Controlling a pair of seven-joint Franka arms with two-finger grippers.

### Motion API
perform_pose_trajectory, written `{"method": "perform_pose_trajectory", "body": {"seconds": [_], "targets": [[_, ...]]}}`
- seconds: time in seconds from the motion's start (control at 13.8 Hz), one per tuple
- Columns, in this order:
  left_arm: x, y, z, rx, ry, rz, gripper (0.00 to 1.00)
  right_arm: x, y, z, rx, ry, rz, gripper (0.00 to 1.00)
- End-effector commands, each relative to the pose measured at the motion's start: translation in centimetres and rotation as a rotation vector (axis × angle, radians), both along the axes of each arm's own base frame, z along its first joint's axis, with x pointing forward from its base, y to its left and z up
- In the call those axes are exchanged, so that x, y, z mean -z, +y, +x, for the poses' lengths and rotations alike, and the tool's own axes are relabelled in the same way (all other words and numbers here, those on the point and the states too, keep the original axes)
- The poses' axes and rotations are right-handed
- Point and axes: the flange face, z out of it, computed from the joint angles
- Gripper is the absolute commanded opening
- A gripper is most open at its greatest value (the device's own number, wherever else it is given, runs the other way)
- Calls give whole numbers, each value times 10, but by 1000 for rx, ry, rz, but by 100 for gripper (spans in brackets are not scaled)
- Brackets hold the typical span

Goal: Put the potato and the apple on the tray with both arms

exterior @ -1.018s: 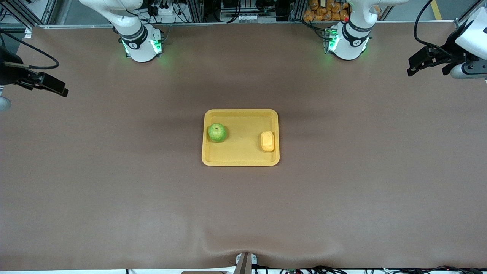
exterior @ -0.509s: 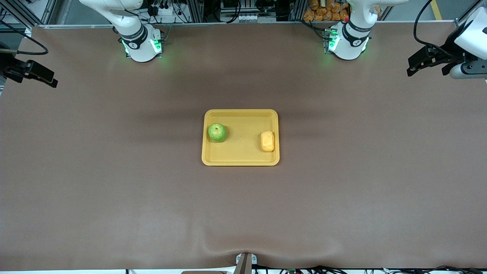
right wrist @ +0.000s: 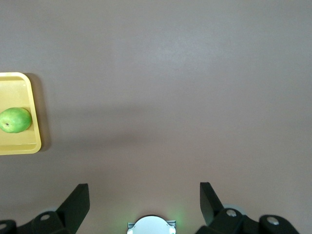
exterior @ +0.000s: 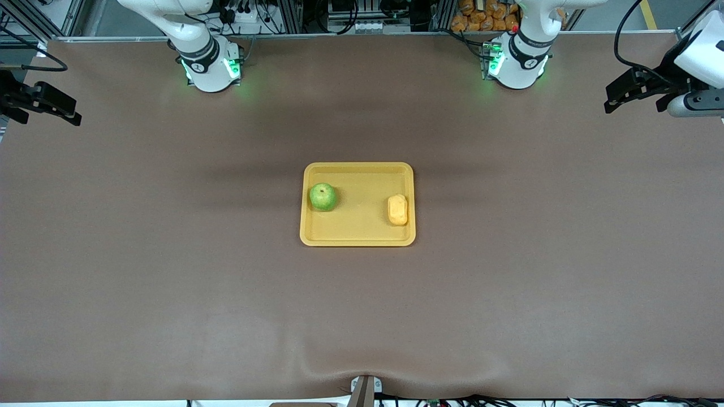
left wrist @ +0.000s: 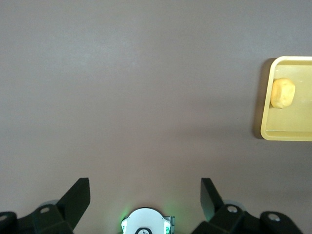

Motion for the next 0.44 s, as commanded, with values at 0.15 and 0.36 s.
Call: {"method": "perform_pose_trajectory", "body": {"seconds": [0.15, 0.36], "targets": [[-9, -2, -3, -7, -8, -9, 100, -13, 2, -4, -6, -40, 31, 100], [-12, -1, -2, -6, -14, -9, 100, -13, 6, -2, -12, -54, 41, 100]]}}
